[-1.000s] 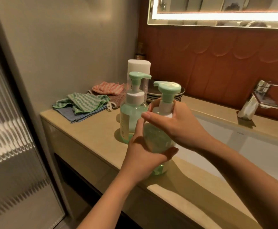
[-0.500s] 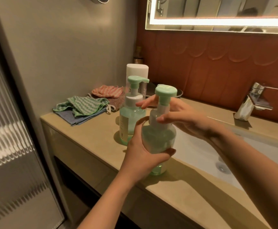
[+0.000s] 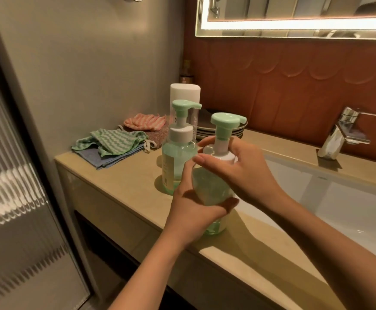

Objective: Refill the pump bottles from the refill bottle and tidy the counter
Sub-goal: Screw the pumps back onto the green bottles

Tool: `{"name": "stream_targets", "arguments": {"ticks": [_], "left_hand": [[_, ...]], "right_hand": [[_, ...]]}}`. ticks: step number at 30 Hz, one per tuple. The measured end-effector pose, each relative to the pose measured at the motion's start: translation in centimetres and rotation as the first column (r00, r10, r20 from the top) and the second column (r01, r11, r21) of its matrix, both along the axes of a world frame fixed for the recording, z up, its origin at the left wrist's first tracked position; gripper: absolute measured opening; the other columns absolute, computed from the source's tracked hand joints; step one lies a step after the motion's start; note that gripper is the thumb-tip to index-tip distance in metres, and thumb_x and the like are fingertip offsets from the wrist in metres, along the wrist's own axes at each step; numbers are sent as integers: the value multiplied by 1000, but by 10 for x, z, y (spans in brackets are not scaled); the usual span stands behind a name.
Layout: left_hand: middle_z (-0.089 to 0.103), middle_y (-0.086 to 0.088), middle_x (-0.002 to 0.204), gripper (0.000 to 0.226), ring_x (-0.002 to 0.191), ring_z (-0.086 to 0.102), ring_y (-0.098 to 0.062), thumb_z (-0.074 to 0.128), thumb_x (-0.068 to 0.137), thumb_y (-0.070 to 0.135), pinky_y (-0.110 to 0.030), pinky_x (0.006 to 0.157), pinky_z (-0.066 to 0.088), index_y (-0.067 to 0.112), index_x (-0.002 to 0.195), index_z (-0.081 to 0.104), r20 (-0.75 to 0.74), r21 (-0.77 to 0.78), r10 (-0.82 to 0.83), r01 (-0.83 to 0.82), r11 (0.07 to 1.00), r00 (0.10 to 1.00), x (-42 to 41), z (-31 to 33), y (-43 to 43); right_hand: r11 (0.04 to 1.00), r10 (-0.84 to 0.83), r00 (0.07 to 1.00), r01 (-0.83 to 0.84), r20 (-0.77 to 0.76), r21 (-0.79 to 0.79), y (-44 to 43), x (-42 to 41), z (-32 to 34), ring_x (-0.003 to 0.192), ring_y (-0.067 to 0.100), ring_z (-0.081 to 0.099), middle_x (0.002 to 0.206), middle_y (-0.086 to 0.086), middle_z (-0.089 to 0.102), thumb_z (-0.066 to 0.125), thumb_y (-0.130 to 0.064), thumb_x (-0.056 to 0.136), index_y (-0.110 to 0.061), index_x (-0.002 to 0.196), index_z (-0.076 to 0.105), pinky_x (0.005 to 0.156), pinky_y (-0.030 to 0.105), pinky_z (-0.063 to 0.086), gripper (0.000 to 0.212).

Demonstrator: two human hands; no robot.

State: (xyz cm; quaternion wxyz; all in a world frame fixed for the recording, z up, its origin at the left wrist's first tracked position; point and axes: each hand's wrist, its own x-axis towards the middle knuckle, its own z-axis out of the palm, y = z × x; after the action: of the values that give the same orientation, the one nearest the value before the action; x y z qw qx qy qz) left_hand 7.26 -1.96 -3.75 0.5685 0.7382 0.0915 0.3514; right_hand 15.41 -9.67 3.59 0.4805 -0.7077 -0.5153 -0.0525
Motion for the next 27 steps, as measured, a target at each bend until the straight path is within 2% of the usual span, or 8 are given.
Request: {"name": "stream_targets", "arguments": {"ticks": [3, 5, 8, 11, 13, 17, 23, 27], "left_hand": [[55, 18, 118, 84, 111, 51, 5, 86, 63, 22, -12, 86, 47, 44, 126, 35, 1, 24, -7, 7, 1000, 1000, -1, 1, -1], [51, 19, 120, 83, 111, 49, 6, 85, 64, 23, -5, 80, 44, 50, 122, 33, -10, 28, 1, 0, 1000, 1000, -3, 1, 0], [48, 18, 123, 84, 113, 47, 3, 85, 64, 24, -3, 79, 43, 51, 124, 32, -18, 33, 13, -12, 999, 1000, -3, -1, 1], [46, 23, 120, 86, 112, 45, 6, 84, 63, 23, -2, 78, 42, 51, 125, 31, -16, 31, 4, -4, 1000, 1000, -3, -1, 0], [47, 25, 118, 86, 111, 46, 7, 85, 63, 22, -2, 77, 42, 55, 121, 31, -20, 19, 3, -2, 1000, 1000, -3, 1, 0], [50, 33, 109, 87, 104, 47, 19, 85, 62, 18, -2, 75, 42, 57, 118, 30, -13, -1, 7, -8, 1000, 1000, -2, 1, 1], [56, 29, 105, 79, 103, 53, 9, 84, 64, 18, -8, 76, 46, 42, 122, 37, -11, 1, -4, 4, 1000, 1000, -2, 0, 1], [54, 38, 98, 82, 96, 51, 18, 83, 65, 18, -2, 70, 44, 42, 125, 33, -27, -3, -1, 1, 1000, 1000, -2, 1, -1]], "right_hand": [[998, 62, 995, -64, -72, -25, -11, 2, -3, 101, 14, 57, 104, 0, 65, 46, -64, 79, -29, 98, 66, 87, 37, 49, 45], [983, 176, 969, -184, -174, -28, -20, 7, 2, 103, 8, 59, 105, -9, 68, 51, -49, 85, -32, 99, 67, 86, 25, 48, 27], [974, 222, 967, -227, -123, -28, -28, 13, 15, 98, -7, 60, 94, -27, 68, 69, -40, 78, -38, 94, 67, 78, 5, 43, 16], [997, 61, 998, -62, -25, -44, -16, 19, 21, 88, 1, 60, 83, -19, 66, 75, -64, 55, -34, 81, 65, 75, 16, 48, 41], [994, 25, 999, -23, 23, -110, -4, 20, 21, 89, 7, 57, 87, -11, 62, 72, -71, 50, -25, 91, 61, 77, 32, 50, 62], [952, 276, 955, -287, -107, -106, 10, 11, 18, 81, -13, 56, 84, -19, 59, 67, -40, 72, -34, 89, 54, 67, 7, 44, 22], [949, 299, 928, -314, -221, -36, 4, 11, 7, 103, 0, 59, 115, -8, 63, 53, -40, 82, -31, 108, 62, 79, 10, 47, 29], [937, 329, 915, -347, -234, -42, -4, 13, 2, 112, 0, 53, 124, -9, 57, 39, -40, 88, -35, 113, 56, 88, 10, 43, 31]]}}
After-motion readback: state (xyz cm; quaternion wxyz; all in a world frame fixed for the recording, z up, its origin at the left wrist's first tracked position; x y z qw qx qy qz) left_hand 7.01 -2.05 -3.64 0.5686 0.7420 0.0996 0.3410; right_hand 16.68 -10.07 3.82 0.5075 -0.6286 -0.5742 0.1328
